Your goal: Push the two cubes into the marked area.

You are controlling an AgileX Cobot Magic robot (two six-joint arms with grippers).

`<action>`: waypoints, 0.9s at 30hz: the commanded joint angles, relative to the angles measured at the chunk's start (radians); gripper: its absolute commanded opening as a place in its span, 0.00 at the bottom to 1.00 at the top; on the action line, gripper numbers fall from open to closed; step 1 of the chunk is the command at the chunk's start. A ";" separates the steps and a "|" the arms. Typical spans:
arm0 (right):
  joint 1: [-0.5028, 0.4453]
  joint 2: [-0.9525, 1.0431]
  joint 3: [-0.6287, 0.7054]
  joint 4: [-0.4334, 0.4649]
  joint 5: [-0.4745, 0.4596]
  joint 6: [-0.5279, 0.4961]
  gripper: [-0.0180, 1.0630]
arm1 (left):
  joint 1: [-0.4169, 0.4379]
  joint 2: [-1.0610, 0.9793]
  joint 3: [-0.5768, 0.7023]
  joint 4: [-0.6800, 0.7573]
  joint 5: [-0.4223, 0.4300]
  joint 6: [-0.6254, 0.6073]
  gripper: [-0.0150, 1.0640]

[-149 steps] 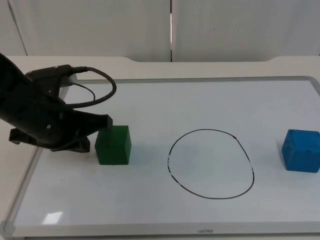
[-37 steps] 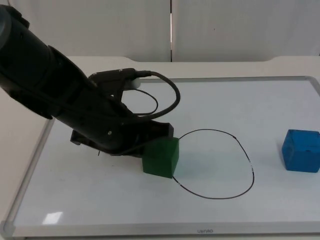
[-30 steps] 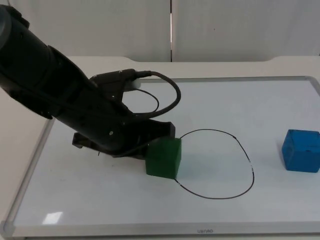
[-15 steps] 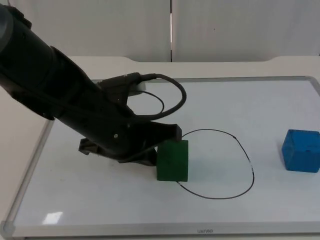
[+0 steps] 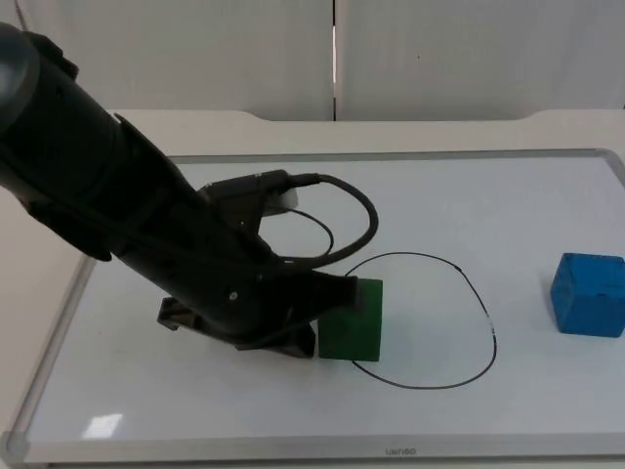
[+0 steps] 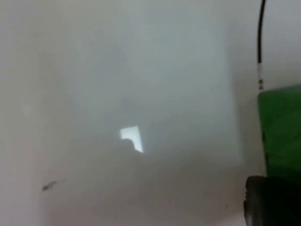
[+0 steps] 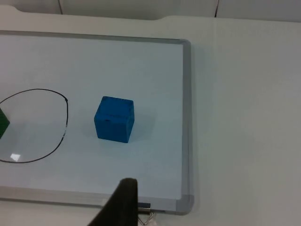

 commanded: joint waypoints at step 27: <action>-0.004 -0.004 0.003 0.001 -0.004 -0.008 0.99 | -0.062 0.001 -0.039 -0.005 -0.038 -0.007 0.01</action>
